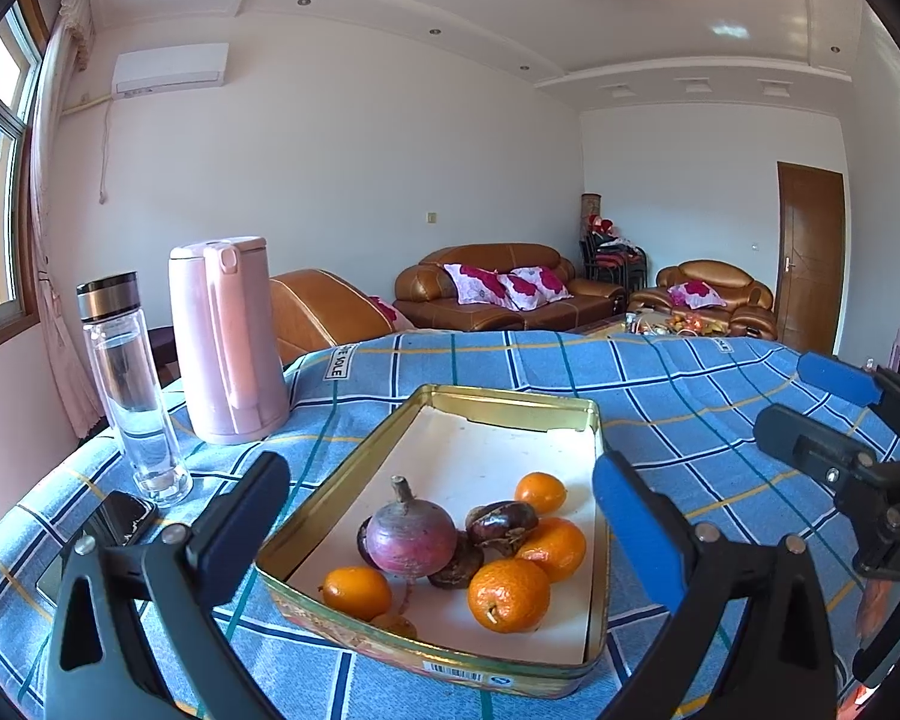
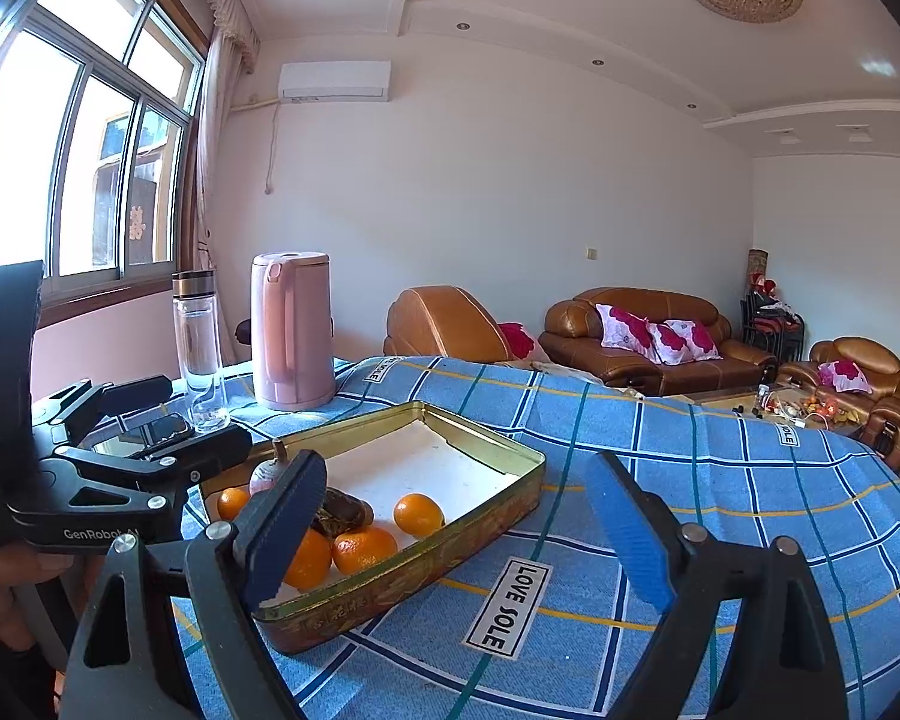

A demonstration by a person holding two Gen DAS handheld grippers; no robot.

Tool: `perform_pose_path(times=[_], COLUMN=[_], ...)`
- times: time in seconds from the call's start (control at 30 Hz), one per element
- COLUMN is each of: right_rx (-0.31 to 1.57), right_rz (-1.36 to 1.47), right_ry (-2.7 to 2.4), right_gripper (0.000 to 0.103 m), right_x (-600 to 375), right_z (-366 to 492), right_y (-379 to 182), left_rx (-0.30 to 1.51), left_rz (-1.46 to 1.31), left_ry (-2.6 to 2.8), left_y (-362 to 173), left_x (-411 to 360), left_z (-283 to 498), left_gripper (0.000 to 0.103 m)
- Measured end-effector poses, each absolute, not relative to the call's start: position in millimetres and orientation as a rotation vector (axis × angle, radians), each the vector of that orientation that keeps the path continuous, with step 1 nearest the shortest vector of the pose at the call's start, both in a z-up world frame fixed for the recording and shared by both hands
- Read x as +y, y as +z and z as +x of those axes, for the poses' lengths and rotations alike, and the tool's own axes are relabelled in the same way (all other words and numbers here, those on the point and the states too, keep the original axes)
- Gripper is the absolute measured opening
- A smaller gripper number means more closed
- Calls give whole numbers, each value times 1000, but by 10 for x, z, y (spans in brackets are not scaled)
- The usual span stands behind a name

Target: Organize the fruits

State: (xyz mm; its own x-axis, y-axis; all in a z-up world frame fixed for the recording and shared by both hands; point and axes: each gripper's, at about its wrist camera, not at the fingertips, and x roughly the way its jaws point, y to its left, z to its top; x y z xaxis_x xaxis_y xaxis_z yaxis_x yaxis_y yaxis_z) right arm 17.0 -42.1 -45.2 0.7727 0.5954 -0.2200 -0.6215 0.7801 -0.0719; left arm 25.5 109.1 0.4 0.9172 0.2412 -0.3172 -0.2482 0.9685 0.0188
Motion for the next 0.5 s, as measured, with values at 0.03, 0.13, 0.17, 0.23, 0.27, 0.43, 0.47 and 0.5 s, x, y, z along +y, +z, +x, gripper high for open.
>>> perform_pose_path(times=[0.03,0.13,0.17,0.23,0.27,0.43,0.47,0.5], right_rx=[189,185,184,183,182,180,181,183], right_rz=[-143,-143,-143,-141,-139,-125,-122,-121], right_ry=[662,663,663,661,659,653,653,652], right_gripper=[89,89,89,89,89,90,90,90], right_x=[-425,-435,-439,-454,-464,-514,-524,-528], right_z=[165,148,145,144,144,148,147,150], right_y=[-451,-451,-451,-451,-450,-447,-450,-455], left_rx=[327,333,336,331,324,313,315,313], left_rz=[-19,-21,-23,-20,-14,9,16,22], left_ry=[255,267,264,269,270,272,270,265], left_y=[5,8,8,18,22,49,47,46], left_x=[1089,1097,1098,1091,1078,1002,984,969], left_z=[262,272,273,265,254,251,258,260], left_gripper=[103,103,103,103,103,103,103,103])
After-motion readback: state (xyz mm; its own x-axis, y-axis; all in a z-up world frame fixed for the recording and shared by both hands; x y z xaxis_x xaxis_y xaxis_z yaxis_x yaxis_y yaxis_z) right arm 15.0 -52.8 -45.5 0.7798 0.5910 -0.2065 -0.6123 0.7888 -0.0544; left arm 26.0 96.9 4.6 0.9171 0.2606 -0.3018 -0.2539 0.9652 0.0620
